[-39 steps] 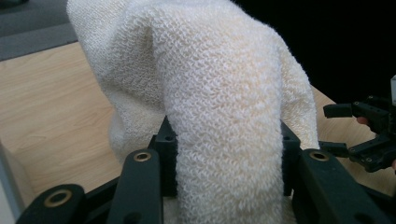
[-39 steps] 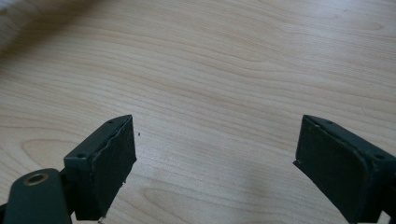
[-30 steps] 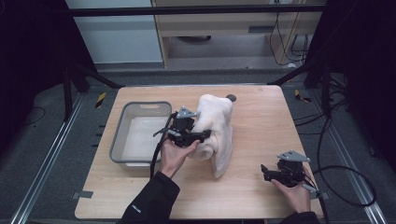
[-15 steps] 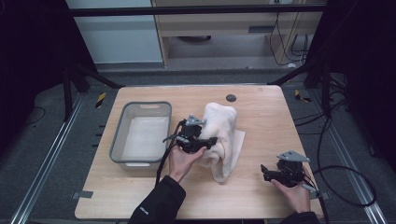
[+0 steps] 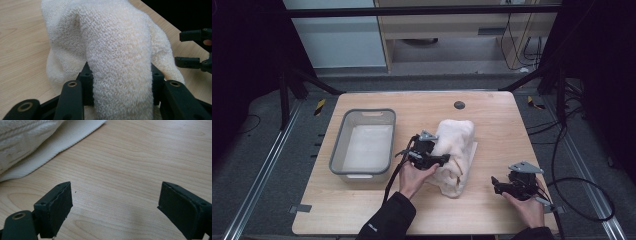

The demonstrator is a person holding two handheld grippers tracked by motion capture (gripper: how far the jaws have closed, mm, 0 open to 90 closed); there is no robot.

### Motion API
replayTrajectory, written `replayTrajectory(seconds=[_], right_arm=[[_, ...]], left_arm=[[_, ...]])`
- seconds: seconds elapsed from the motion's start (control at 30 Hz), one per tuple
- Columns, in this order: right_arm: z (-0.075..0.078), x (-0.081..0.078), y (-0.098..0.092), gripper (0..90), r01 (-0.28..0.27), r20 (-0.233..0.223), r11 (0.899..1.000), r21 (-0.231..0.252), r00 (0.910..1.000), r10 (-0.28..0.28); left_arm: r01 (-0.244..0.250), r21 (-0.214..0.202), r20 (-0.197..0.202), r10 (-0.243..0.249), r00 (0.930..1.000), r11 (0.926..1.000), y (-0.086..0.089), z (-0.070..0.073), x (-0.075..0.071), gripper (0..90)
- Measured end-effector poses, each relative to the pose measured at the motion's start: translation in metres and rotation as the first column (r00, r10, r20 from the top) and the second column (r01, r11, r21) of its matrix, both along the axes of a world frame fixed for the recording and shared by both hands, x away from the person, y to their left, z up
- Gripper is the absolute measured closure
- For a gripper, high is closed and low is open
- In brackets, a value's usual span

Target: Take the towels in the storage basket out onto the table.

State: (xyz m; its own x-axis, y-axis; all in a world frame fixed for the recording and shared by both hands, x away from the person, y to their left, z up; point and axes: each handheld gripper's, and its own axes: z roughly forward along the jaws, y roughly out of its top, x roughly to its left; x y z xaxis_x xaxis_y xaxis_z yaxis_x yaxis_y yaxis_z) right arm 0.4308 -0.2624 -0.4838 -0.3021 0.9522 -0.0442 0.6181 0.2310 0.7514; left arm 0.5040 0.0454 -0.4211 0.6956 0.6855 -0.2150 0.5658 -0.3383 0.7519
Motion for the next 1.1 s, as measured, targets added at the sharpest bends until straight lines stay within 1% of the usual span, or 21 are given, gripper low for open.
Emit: replayTrajectory(seconds=[0.13, 0.27, 0.33, 0.43, 0.53, 0.63, 0.67, 0.7, 0.73, 0.8, 0.9, 0.97, 1.1], right_arm=[[-0.001, 0.0, 0.0, 11.7, 0.0, 0.0, 1.0, -0.005, 1.0, 0.0], [0.0, 0.0, 0.0, 11.8, 0.001, -0.002, 1.0, -0.003, 1.0, -0.001], [-0.001, 0.0, 0.0, 11.8, 0.001, -0.001, 1.0, -0.006, 1.0, -0.001], [-0.001, 0.0, 0.0, 11.7, 0.0, -0.003, 1.0, -0.005, 1.0, 0.0], [-0.001, 0.0, 0.0, 11.7, 0.0, -0.003, 1.0, -0.005, 1.0, 0.0], [-0.001, 0.0, 0.0, 11.6, 0.0, 0.0, 1.0, -0.007, 1.0, 0.0], [0.0, 0.0, 0.0, 11.6, 0.001, 0.001, 1.0, -0.006, 1.0, -0.001], [0.0, 0.0, 0.0, 11.6, 0.001, 0.001, 1.0, -0.006, 1.0, -0.001], [0.0, 0.0, 0.0, 11.6, 0.001, -0.001, 1.0, -0.004, 1.0, -0.001], [0.0, 0.0, 0.0, 11.6, 0.002, 0.0, 1.0, -0.001, 1.0, -0.002], [0.0, 0.0, 0.0, 11.5, 0.002, 0.002, 1.0, -0.007, 1.0, -0.002], [0.0, 0.0, 0.0, 11.5, 0.005, -0.001, 1.0, -0.002, 1.0, -0.005], [0.0, 0.0, 0.0, 11.4, 0.007, -0.001, 1.0, -0.001, 1.0, -0.007]], left_arm=[[0.005, 0.011, -0.008, -0.005, 1.0, 0.9999, -0.002, -0.007, -0.002, 52.0], [0.013, 0.035, -0.018, -0.013, 0.9998, 0.9993, -0.006, -0.015, -0.003, 49.8], [0.009, 0.043, -0.011, -0.009, 0.9999, 0.999, -0.008, -0.019, -0.004, 48.1], [0.013, 0.07, -0.007, -0.013, 0.9999, 0.9975, -0.011, -0.024, -0.006, 46.3], [0.015, 0.076, 0.001, -0.015, 0.9999, 0.997, -0.012, -0.026, -0.006, 42.1], [0.008, 0.08, 0.012, -0.009, 0.9999, 0.9967, -0.009, -0.022, -0.008, 36.8], [0.015, 0.086, 0.017, -0.017, 0.9997, 0.9962, -0.006, -0.019, -0.009, 35.0], [0.015, 0.086, 0.017, -0.017, 0.9997, 0.9962, -0.006, -0.019, -0.009, 31.9], [0.017, 0.088, 0.018, -0.018, 0.9997, 0.996, -0.005, -0.018, -0.01, 31.9], [0.02, 0.087, 0.019, -0.022, 0.9996, 0.996, 0.0, -0.013, -0.012, 29.1], [0.029, 0.089, 0.039, -0.032, 0.9987, 0.9957, 0.008, -0.004, -0.016, 26.9], [0.032, 0.085, 0.049, -0.037, 0.9981, 0.9959, 0.015, 0.002, -0.02, 25.9], [0.024, 0.084, 0.077, -0.03, 0.9966, 0.9962, 0.032, 0.015, -0.029, 25.1]])
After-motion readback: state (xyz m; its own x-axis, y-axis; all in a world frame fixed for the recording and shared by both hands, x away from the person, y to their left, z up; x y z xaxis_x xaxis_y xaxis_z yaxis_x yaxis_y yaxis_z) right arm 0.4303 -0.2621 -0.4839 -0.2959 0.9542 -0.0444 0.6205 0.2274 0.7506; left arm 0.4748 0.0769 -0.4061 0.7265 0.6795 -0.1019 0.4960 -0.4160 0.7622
